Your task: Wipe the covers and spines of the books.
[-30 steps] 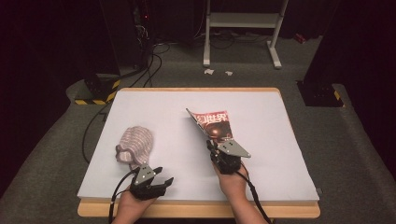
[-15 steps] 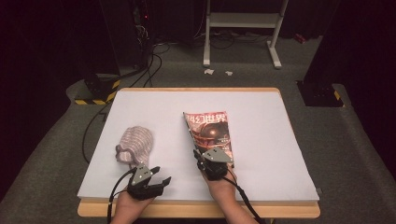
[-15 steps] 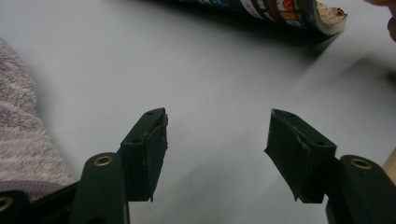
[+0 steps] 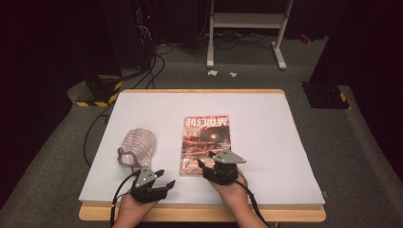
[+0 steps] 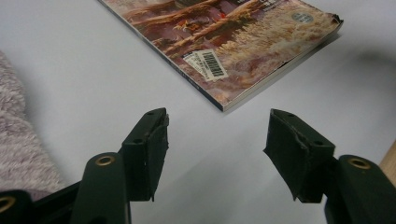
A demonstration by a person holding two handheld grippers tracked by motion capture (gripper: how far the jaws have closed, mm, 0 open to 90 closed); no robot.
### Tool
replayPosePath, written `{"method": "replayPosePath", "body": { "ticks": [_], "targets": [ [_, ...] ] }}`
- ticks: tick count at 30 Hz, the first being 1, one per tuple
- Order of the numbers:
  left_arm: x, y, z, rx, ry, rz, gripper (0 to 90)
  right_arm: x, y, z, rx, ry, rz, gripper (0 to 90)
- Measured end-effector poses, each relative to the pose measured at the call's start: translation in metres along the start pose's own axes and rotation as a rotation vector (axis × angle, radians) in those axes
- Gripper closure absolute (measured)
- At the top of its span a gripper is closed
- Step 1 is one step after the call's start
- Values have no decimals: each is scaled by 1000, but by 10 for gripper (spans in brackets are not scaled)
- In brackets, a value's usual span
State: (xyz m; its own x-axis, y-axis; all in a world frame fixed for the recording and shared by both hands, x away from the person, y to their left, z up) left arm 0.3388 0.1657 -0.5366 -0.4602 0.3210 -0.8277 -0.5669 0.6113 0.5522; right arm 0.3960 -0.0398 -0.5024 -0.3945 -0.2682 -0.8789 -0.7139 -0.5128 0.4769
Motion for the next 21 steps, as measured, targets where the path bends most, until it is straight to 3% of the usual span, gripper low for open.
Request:
{"method": "replayPosePath", "body": {
  "ticks": [3,6,9,12,18,21],
  "targets": [
    [-10,-7,-2,49,42,5,417,13,6,-33,78,-25,59,468],
    [-21,-21,-3,69,64,19,436,32,8,-52,85,-58,144,498],
    [-23,-43,-1,63,87,98,438,44,5,-57,95,-48,191,527],
    [-22,-60,-1,71,112,150,439,53,1,-60,80,-82,233,541],
    [-23,-59,3,65,127,141,488,55,0,-62,59,-142,239,572],
    [-22,-58,3,52,119,145,488,55,-1,-61,61,-138,240,573]
  ]
}}
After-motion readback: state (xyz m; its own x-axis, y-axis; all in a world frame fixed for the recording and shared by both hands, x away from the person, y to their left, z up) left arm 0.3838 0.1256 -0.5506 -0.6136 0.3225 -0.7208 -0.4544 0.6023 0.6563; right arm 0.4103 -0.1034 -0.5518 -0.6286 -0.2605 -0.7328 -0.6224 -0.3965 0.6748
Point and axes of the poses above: each handheld gripper's, and its own axes: y roughly backward along the jaws, x roughly out of its underside, z roughly to its left, the point moved 7 cm from there along -y, roughly forward along the jaws, and after that the axes turned 5 degrees about x, right-handed, at the moved point
